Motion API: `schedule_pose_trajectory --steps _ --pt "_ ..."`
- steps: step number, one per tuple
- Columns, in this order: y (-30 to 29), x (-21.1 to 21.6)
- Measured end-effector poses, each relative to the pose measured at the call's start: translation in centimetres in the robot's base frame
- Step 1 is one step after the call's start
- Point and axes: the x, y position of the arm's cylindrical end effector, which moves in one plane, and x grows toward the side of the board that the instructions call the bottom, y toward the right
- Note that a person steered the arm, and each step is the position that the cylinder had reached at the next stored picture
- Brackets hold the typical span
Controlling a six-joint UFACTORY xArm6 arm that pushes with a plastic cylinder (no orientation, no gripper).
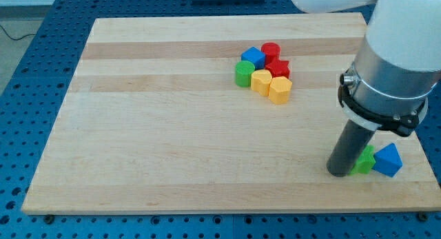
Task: Slightly move the yellow heart diagonally to the yellow hexagon
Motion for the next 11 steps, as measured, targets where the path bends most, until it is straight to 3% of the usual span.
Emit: schedule_pose_trajectory --steps 1,2,3,4,5,7,9,11 --pt "-5.0 -0.5" --pt "-12.9 -4.3" --pt "-18.5 -11.0" --pt "-18.3 -16.4" --pt "-14.9 -18.7" --pt "-8.3 -18.9" --pt "-8.7 -12.2" --pt "-10.5 -14.8"
